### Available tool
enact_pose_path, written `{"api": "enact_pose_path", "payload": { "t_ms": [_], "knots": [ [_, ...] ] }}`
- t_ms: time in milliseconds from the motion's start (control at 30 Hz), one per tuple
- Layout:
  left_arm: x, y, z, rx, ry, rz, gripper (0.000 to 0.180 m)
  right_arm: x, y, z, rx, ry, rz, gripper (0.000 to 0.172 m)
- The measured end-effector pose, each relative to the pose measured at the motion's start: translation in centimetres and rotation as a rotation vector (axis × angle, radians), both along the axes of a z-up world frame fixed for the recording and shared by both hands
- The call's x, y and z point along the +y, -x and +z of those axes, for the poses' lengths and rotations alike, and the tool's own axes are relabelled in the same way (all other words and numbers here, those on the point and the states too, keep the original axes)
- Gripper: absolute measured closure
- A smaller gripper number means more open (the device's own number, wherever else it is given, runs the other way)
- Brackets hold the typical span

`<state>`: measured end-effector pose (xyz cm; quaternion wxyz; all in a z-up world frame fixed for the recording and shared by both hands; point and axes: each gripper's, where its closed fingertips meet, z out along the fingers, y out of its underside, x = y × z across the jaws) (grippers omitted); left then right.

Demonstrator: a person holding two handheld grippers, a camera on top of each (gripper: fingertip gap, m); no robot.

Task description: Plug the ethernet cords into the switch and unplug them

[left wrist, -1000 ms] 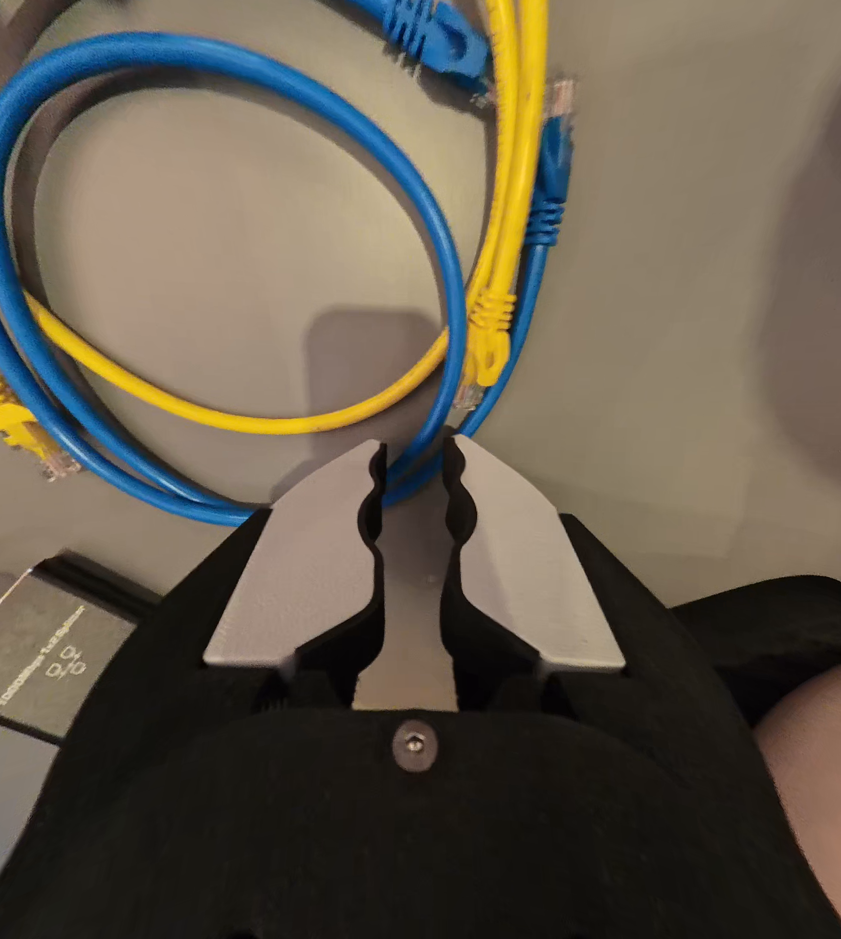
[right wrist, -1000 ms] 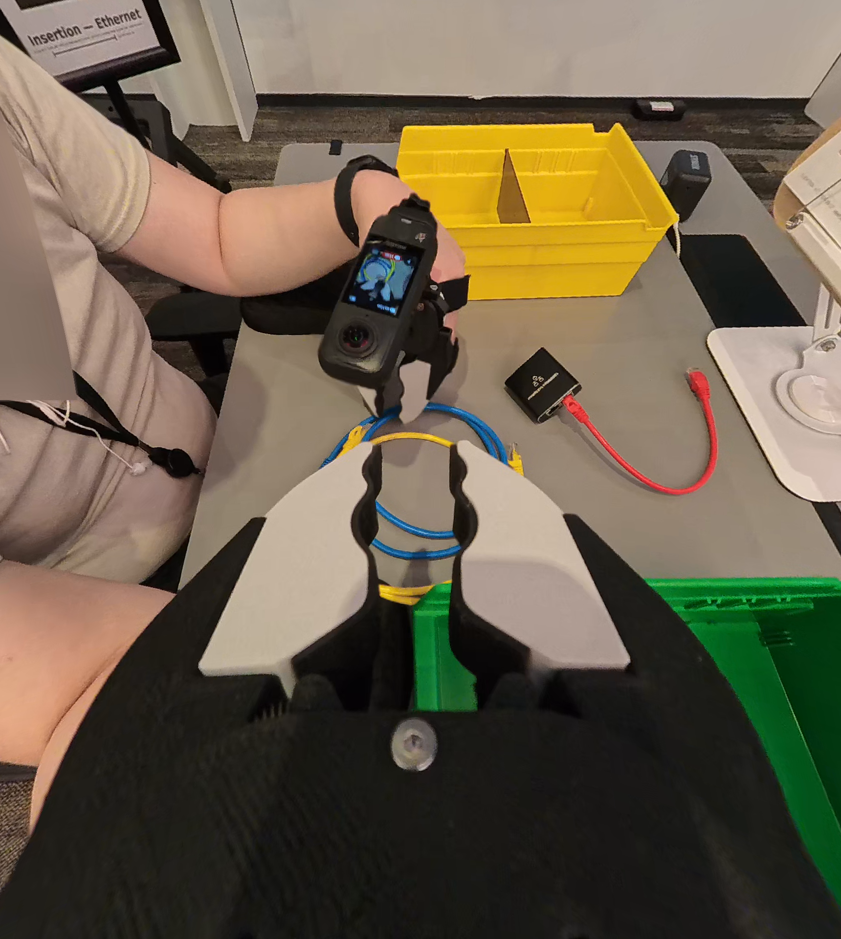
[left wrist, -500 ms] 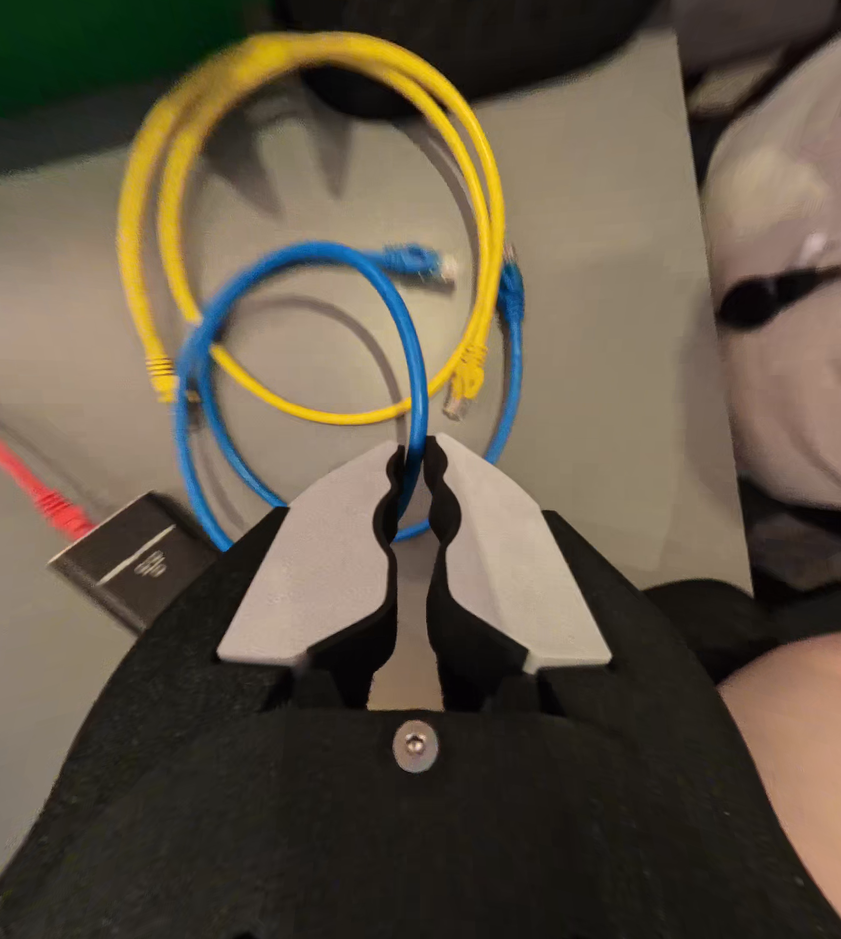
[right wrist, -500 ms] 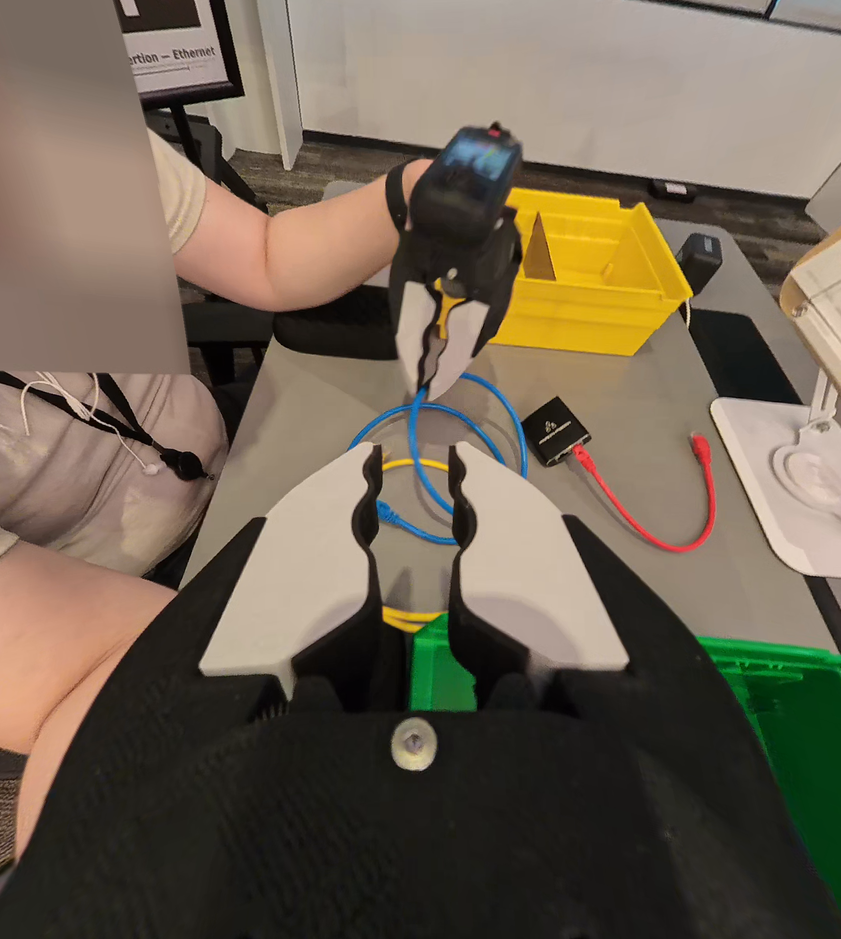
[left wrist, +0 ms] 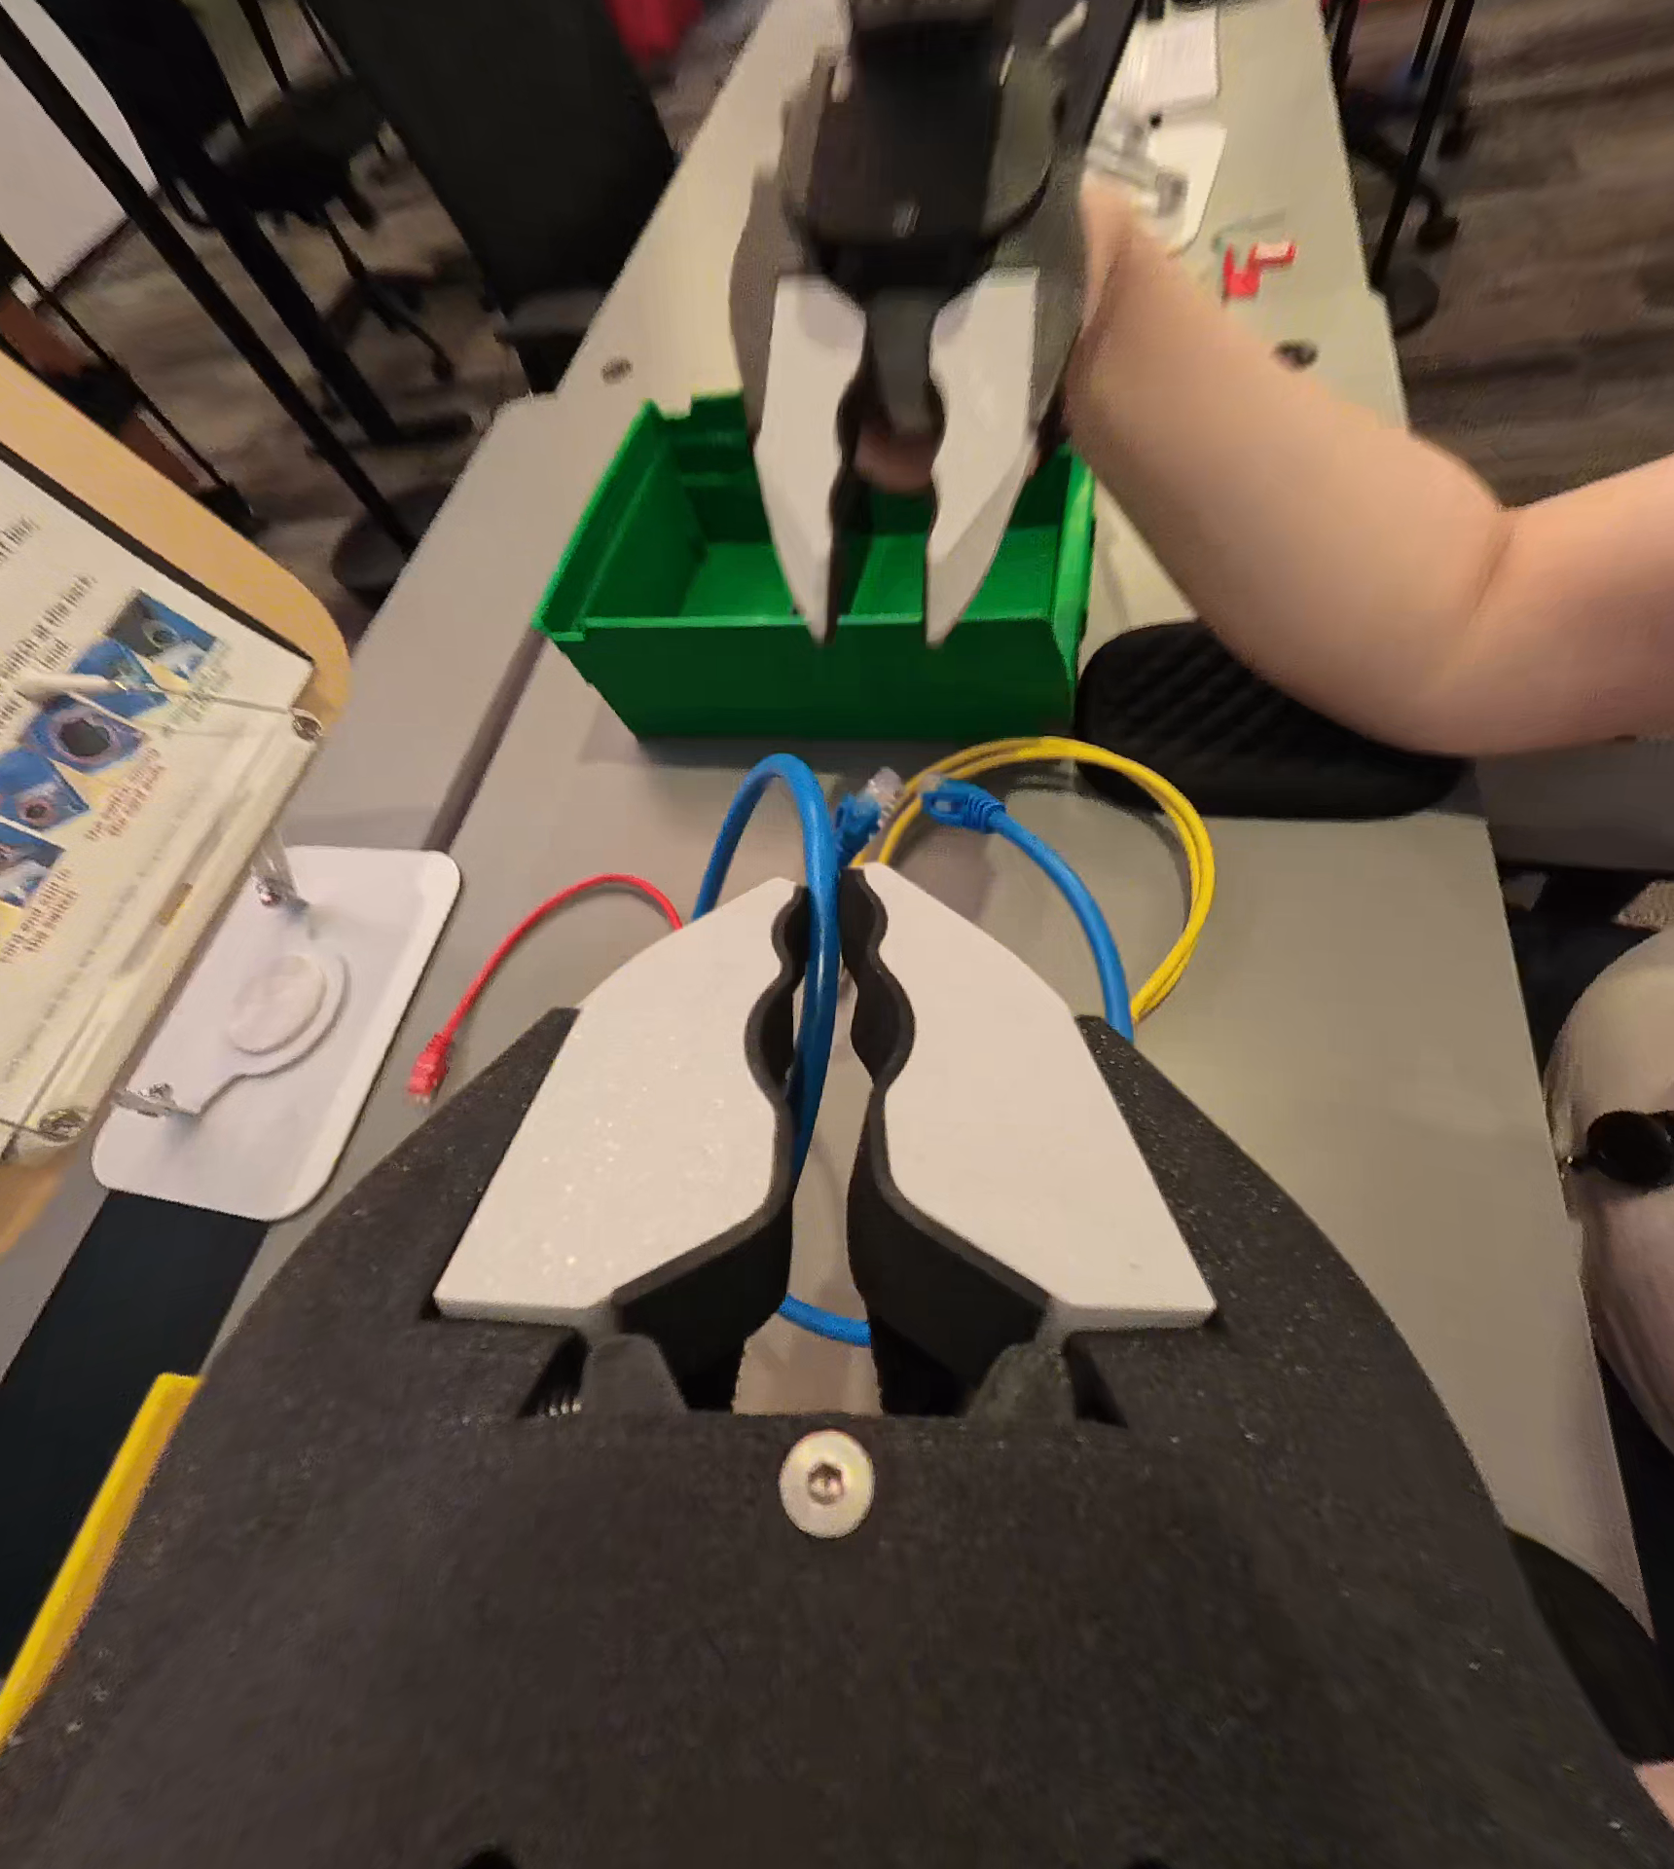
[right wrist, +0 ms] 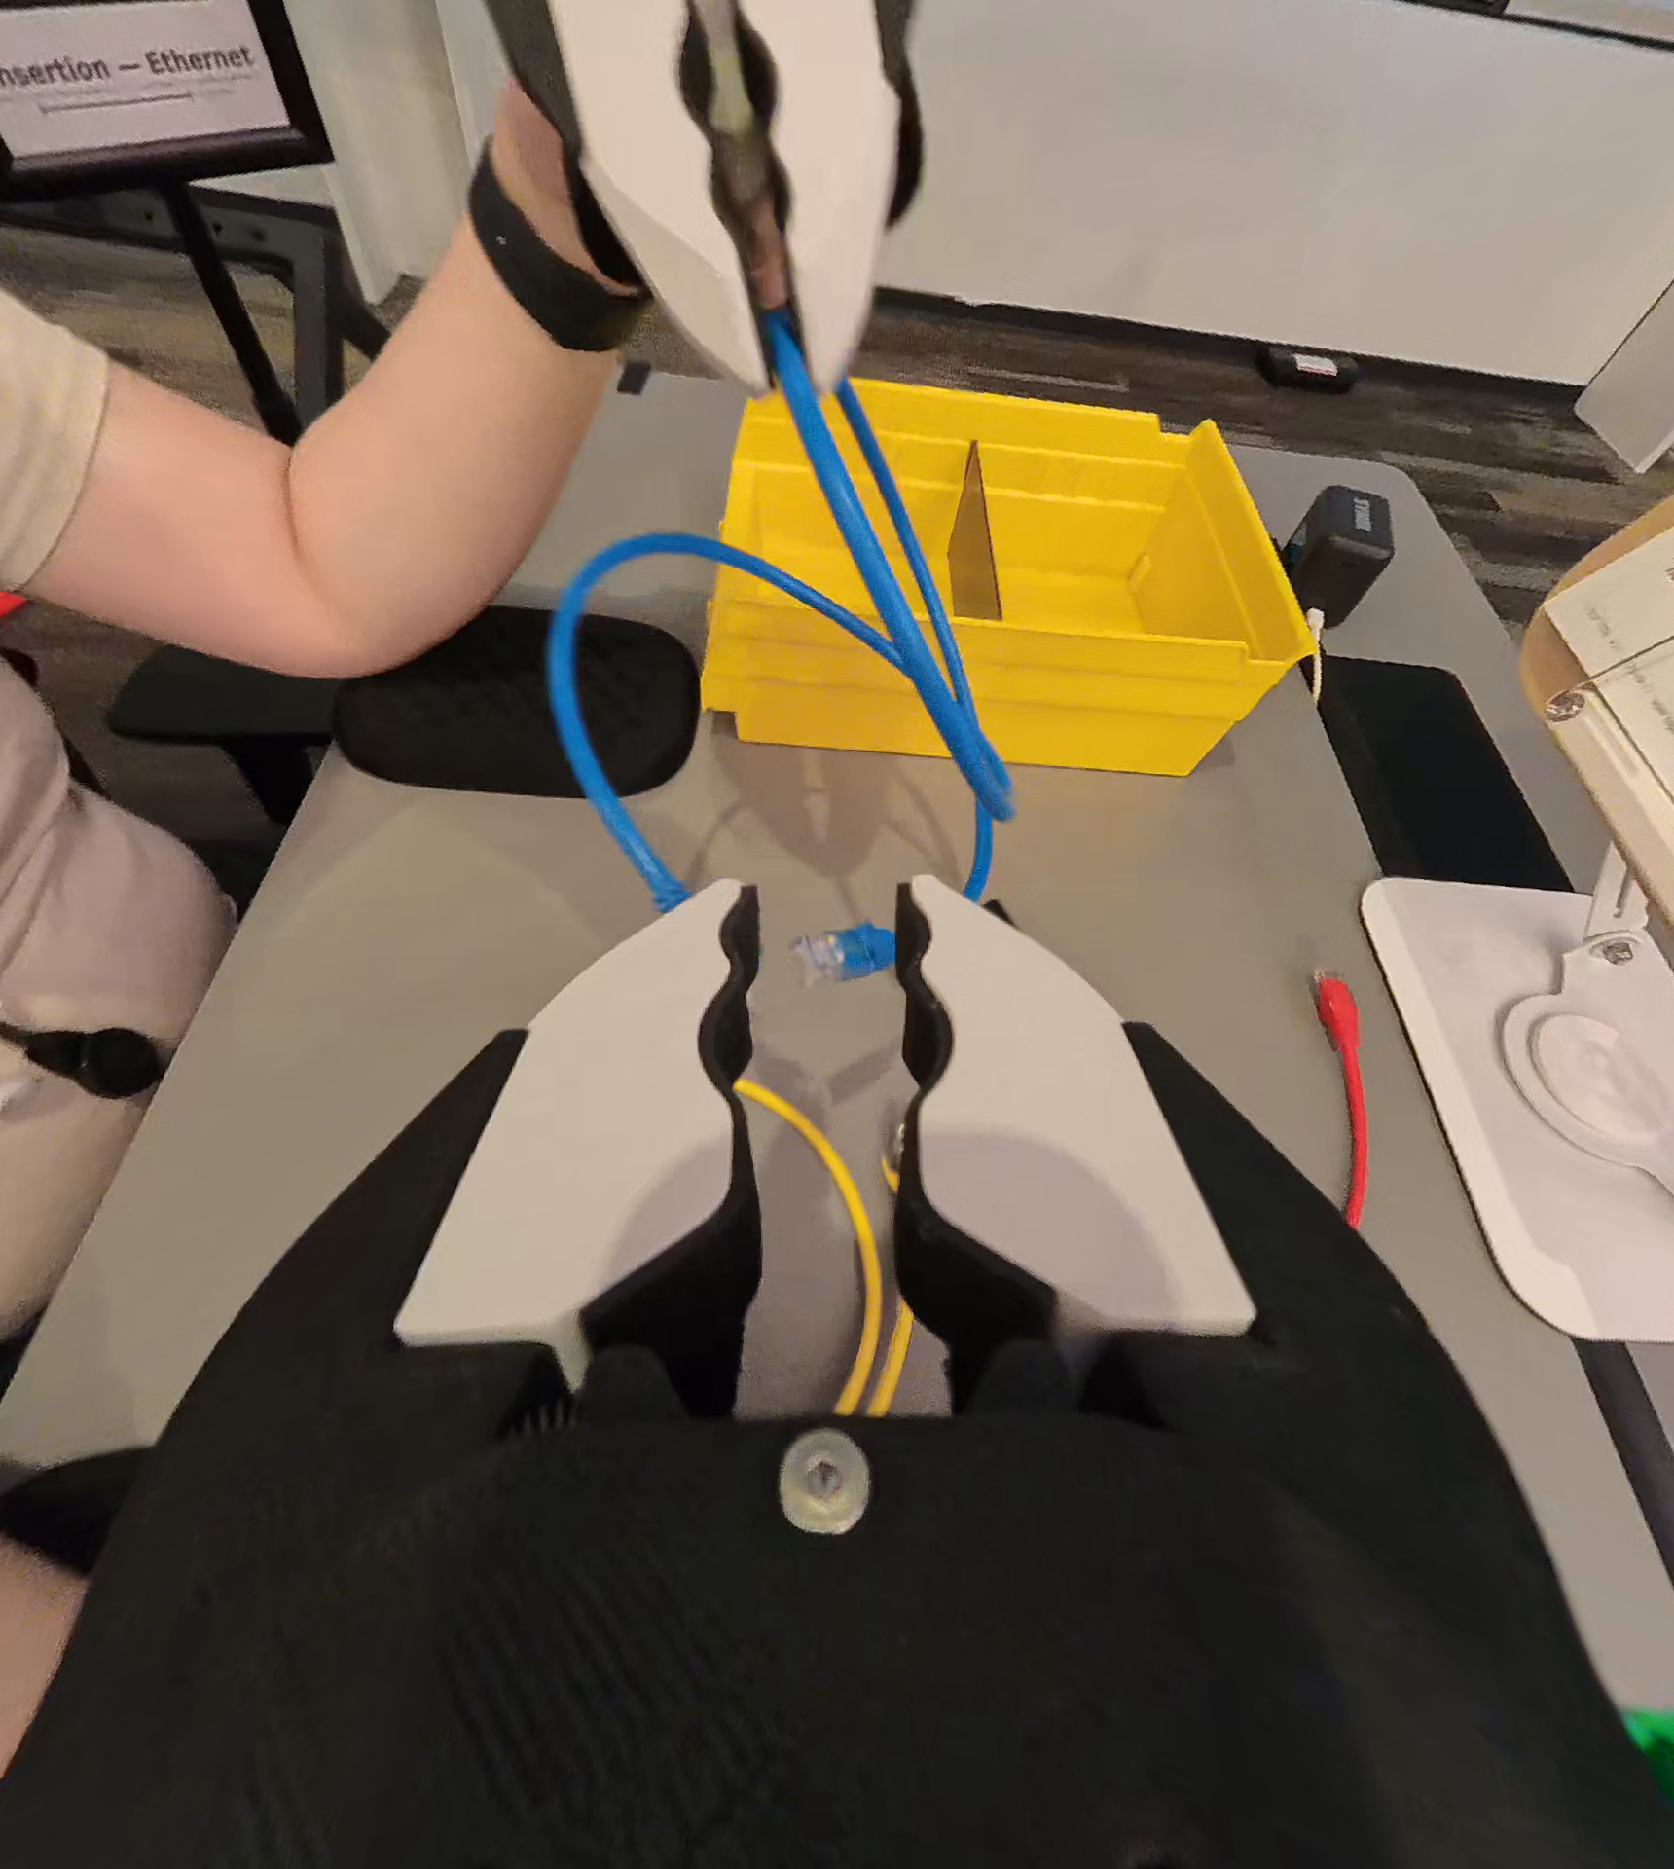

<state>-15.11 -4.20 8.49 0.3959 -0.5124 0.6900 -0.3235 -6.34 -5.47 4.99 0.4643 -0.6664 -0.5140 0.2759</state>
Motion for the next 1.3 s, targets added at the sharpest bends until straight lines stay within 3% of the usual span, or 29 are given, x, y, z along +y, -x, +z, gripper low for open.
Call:
{"api": "enact_pose_path", "payload": {
  "t_ms": [300,500,767,1000,1133,1200,1300],
  "knots": [
    [-0.1,2.8,5.8,-0.268,0.046,0.040,0.175,1.7,2.9,0.4,0.142,-0.018,0.056,0.143],
    [-0.5,4.1,7.0,-0.322,0.038,0.040,0.175,2.6,5.1,-0.5,0.100,-0.152,0.084,0.135],
    [-0.3,6.1,8.7,-0.401,0.026,0.076,0.175,1.9,5.3,-1.2,0.112,-0.194,0.147,0.135],
    [-0.7,6.6,9.3,-0.432,0.028,0.058,0.175,2.3,7.0,1.8,0.288,-0.370,0.123,0.123],
    [-0.7,6.3,9.3,-0.434,0.031,0.054,0.175,1.6,9.5,1.3,0.234,-0.400,0.161,0.126],
    [-0.8,6.3,9.3,-0.440,0.041,0.043,0.175,2.1,9.8,0.5,0.177,-0.420,0.144,0.143],
    [-1.0,6.6,9.7,-0.465,0.056,0.028,0.175,2.7,9.2,0.2,0.154,-0.407,0.113,0.144]
  ]
}}
